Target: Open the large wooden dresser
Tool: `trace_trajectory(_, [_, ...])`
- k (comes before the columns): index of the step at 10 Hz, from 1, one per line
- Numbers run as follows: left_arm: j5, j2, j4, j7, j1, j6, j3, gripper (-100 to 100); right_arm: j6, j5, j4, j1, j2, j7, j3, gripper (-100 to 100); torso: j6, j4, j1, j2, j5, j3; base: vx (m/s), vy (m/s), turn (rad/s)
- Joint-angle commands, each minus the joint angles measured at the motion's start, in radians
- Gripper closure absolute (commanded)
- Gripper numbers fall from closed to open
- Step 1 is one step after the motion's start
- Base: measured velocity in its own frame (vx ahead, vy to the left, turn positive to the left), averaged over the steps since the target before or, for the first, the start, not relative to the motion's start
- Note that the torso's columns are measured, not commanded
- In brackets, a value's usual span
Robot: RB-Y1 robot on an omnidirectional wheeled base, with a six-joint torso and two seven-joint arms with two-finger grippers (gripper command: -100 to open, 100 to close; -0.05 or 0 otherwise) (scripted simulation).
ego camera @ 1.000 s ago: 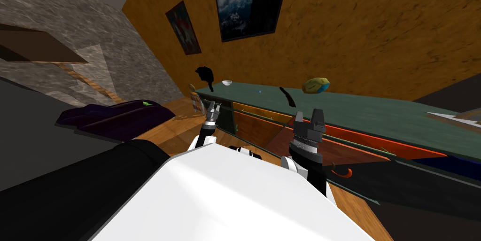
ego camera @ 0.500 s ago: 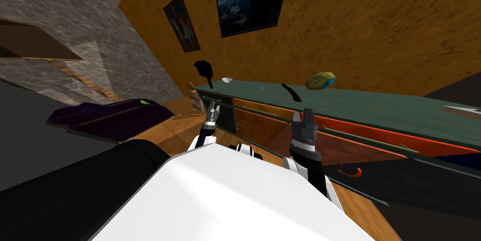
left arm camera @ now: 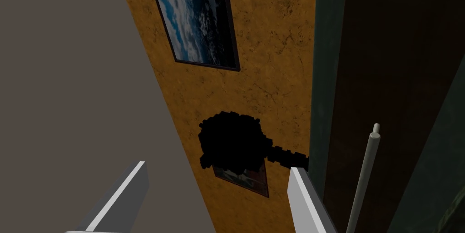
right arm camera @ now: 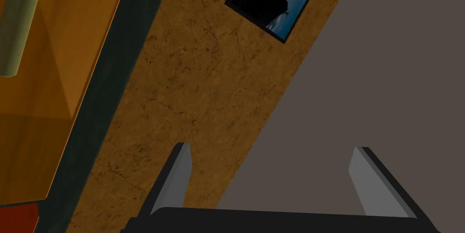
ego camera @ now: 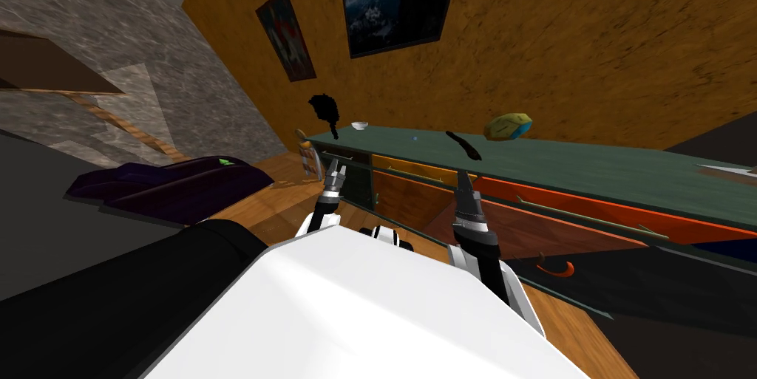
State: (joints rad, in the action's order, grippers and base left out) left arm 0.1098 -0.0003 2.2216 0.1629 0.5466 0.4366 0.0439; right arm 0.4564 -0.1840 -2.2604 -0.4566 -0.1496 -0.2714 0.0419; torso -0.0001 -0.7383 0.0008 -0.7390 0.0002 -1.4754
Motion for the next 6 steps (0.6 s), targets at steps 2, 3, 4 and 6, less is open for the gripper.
trace_trajectory(2, [0.000, 0.000, 0.000, 0.000, 0.000, 0.000, 0.000, 0, -0.030, -0.085, 0.029, 0.034, -0.017, -0.076, -0.020, -100, 0.000, 0.000, 0.000, 0.001, 0.000, 0.000, -0.018, 0.102, -0.018])
trace_trajectory(3, [0.000, 0.000, 0.000, 0.000, 0.000, 0.000, 0.000, 0, -0.039, -0.121, 0.043, 0.048, -0.020, -0.108, -0.027, -100, 0.000, 0.000, -0.002, 0.001, -0.001, -0.001, -0.004, 0.068, -0.014])
trace_trajectory(4, [0.000, 0.000, 0.000, 0.000, 0.000, 0.000, 0.000, 0, -0.049, -0.151, 0.057, 0.063, -0.022, -0.139, -0.034, -100, 0.000, 0.001, -0.003, 0.002, -0.001, -0.001, -0.016, 0.086, -0.028])
trace_trajectory(6, [0.000, 0.000, 0.000, 0.000, 0.000, 0.000, 0.000, 0, -0.058, -0.197, 0.071, 0.077, -0.024, -0.174, -0.042, -100, 0.000, 0.000, 0.001, 0.001, 0.000, -0.001, -0.009, 0.103, -0.024])
